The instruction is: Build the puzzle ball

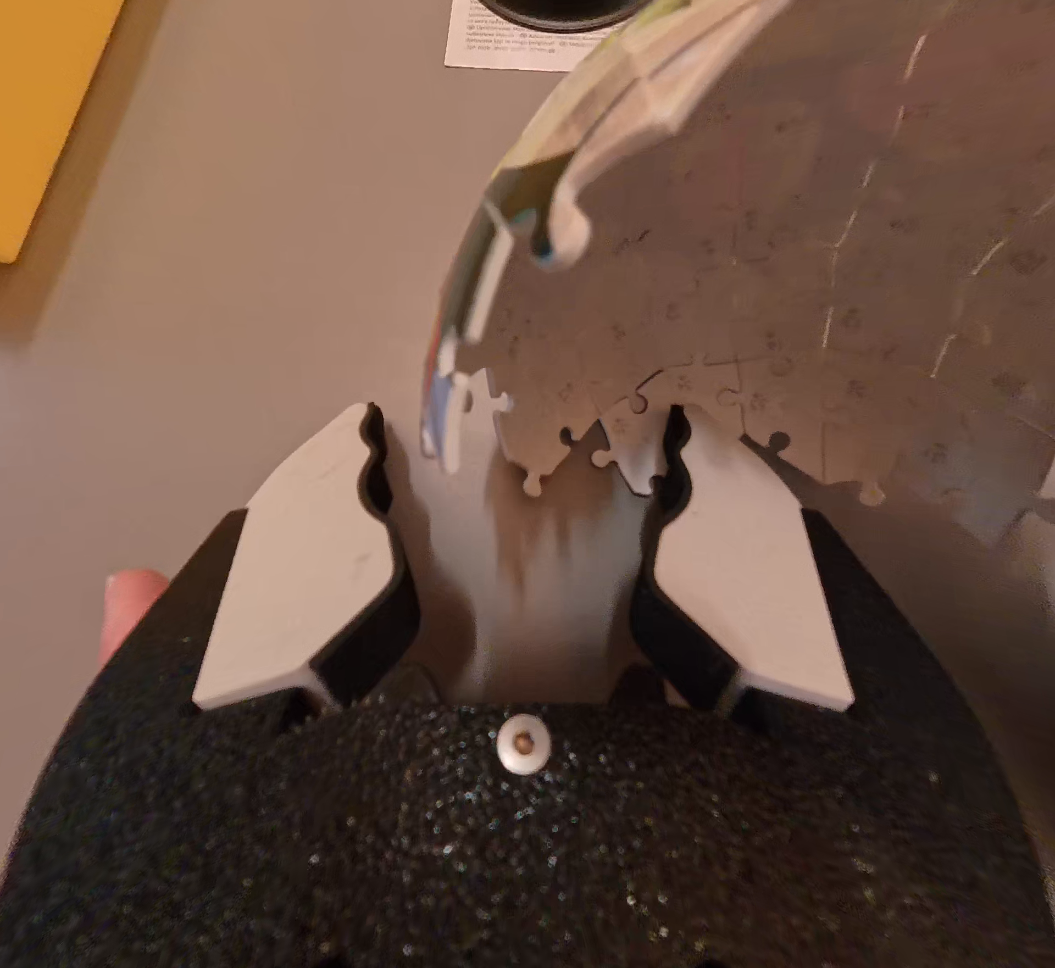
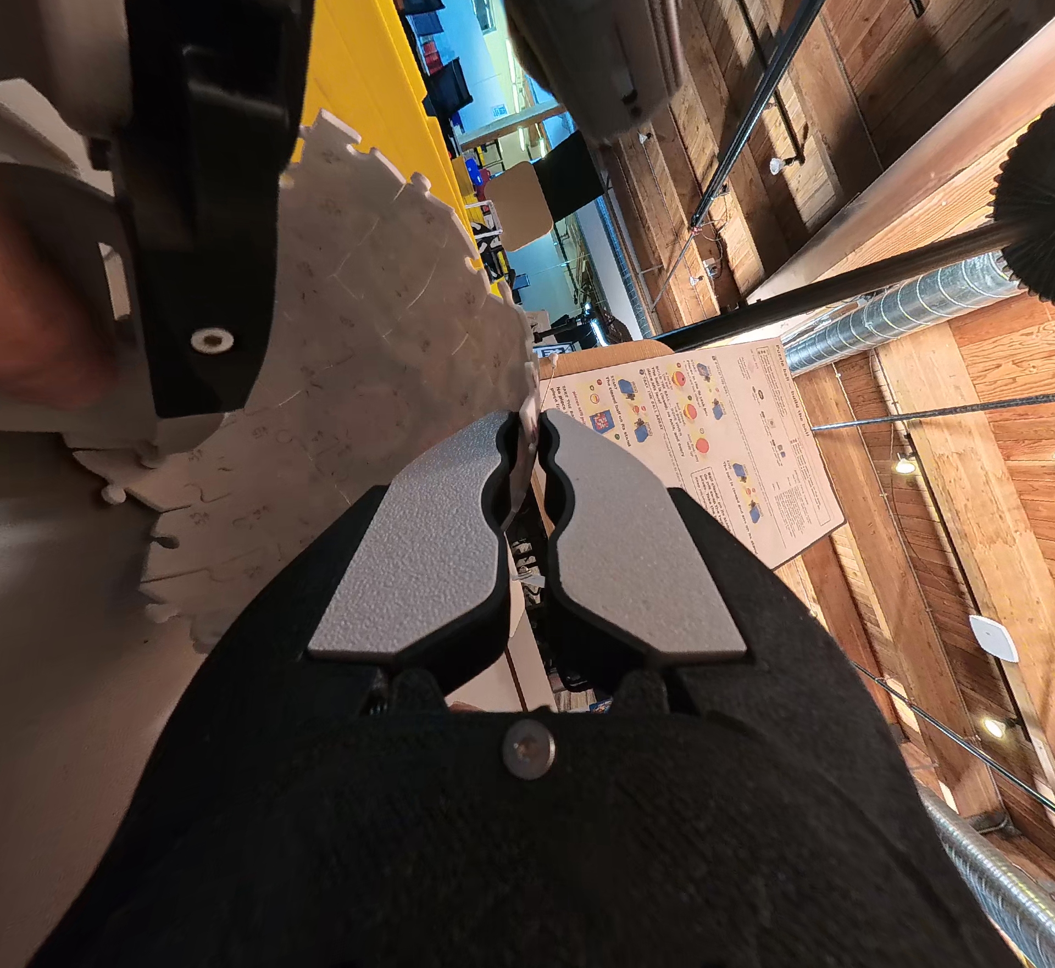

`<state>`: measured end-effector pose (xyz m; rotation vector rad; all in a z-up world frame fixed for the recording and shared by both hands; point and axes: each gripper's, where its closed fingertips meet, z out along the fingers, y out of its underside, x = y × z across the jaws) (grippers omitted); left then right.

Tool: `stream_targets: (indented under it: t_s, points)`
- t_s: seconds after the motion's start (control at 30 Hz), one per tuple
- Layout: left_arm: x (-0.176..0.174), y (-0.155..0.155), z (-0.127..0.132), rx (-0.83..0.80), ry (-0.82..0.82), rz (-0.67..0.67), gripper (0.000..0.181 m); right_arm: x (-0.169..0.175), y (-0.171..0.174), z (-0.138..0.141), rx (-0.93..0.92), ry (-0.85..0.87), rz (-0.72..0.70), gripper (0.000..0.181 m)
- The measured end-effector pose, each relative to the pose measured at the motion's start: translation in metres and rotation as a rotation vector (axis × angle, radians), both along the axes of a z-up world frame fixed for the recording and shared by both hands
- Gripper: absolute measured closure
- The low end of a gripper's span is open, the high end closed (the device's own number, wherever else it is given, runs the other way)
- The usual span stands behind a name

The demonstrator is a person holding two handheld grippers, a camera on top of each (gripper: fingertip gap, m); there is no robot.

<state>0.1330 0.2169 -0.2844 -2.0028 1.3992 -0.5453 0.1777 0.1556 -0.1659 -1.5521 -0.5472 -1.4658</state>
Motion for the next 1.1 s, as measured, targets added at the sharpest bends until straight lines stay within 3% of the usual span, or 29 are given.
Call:
stream_targets:
  t_s: [0.17, 0.3, 0.43, 0.7, 1.1]
  points:
    - [0.003, -0.004, 0.001, 0.035, -0.001, -0.005, 0.098, 0.0, 0.0, 0.0, 0.002, 0.003, 0.001, 0.175]
    - [0.003, -0.003, 0.001, 0.027, 0.0, 0.002, 0.095, -0.001, 0.0, 0.0, 0.002, 0.003, 0.002, 0.175]
    - [0.0, -0.002, 0.014, -0.036, -0.114, 0.03, 0.095, -0.001, 0.0, 0.0, 0.001, 0.0, 0.004, 0.175]
    - [-0.005, -0.003, 0.0, -0.047, -0.023, 0.002, 0.095, -0.002, -0.001, -0.001, 0.005, 0.009, 0.001, 0.176]
    - [0.002, -0.005, 0.001, 0.018, 0.008, -0.028, 0.097, -0.003, -0.011, -0.006, 0.03, 0.086, -0.015, 0.174]
